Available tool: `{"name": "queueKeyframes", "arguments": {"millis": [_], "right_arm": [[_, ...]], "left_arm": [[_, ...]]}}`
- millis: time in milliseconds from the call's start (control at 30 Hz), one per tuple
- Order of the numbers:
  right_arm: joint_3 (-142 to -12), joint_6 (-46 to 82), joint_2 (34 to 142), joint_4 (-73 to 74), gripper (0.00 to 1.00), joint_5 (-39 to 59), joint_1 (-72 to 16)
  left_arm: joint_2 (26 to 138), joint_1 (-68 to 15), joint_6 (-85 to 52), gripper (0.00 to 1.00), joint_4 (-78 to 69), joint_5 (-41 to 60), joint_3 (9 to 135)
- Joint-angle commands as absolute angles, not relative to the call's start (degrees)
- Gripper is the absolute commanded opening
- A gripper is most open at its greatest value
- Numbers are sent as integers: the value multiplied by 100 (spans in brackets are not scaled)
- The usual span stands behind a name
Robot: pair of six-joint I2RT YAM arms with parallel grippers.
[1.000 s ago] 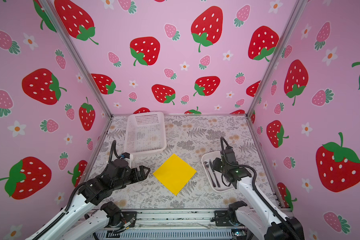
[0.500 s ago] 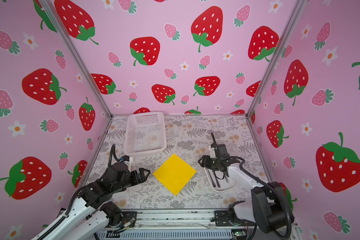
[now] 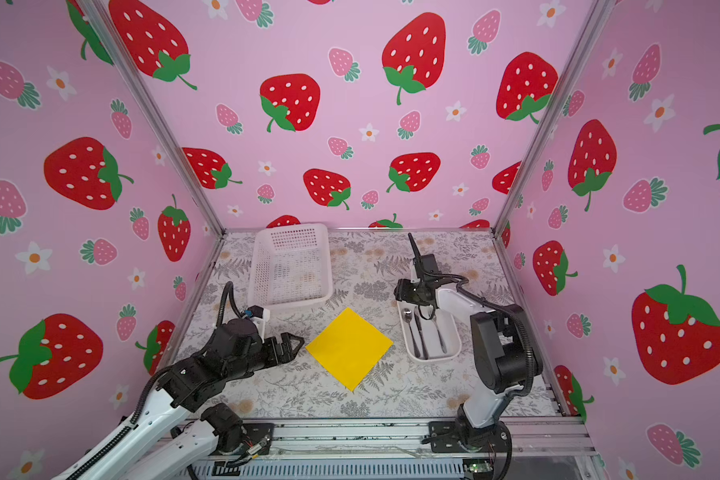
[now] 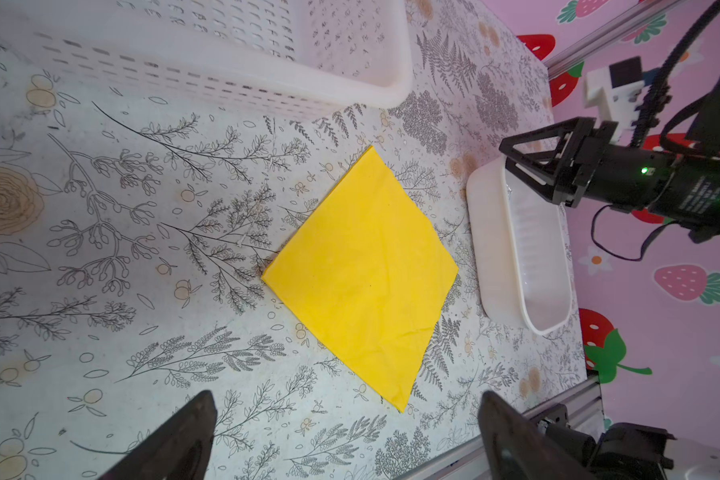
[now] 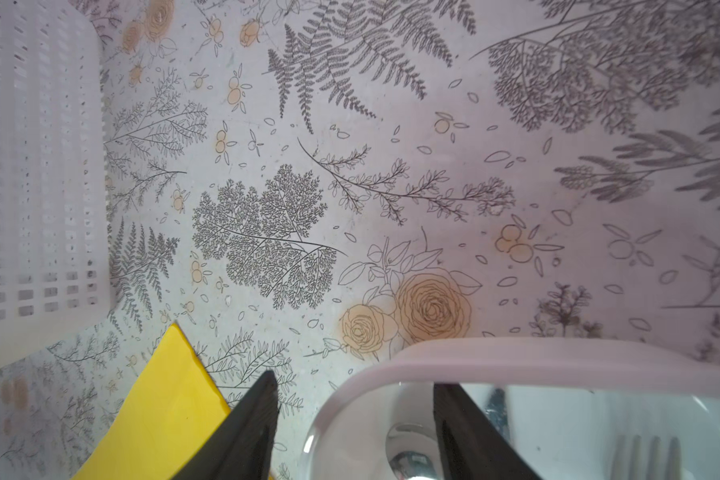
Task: Place the utensils on the paper napkin and roll it up
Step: 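Release the napkin and move the right gripper over the white utensil tray, then lower the right gripper into the tray and grasp the fork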
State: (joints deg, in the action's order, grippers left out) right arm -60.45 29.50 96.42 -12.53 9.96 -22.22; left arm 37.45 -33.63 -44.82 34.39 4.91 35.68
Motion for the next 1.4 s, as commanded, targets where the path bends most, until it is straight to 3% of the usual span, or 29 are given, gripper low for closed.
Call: {"name": "queueKeyframes", "arguments": {"millis": [0,133,367,600,900,1033,1133,1367], "right_arm": [[-6018,2598,9143,-2152,54,257,-2197],[-5597,2213,8723,-2663,47,-132,-2056],[-5538,1714,9124,-3262,33,-230,-1715],[-5836,1669,9502,-3598,34,-694,-1714],[-5779,1377,9982,-4096,34,-393,-1718],[-5678,1390,10052,-3953,31,-264,-1716],[-5645,1419,10187,-3918,22,-179,-1723],[-5493,1548,10334,-3783,17,-311,-1749]], "left_arm": [[3766,-3340,-4510,99,3295,747,3595],[3920,-3342,-4480,100,3269,984,3647],[5189,-3715,-4349,100,3071,1234,4213],[5979,-4479,-4210,99,2946,672,4784],[6092,-4627,-4191,99,2888,635,4746],[6254,-4632,-4031,99,2856,749,4873],[6436,-4666,-3964,99,2876,940,5008],[6705,-4716,-3965,99,2901,832,5165]]}}
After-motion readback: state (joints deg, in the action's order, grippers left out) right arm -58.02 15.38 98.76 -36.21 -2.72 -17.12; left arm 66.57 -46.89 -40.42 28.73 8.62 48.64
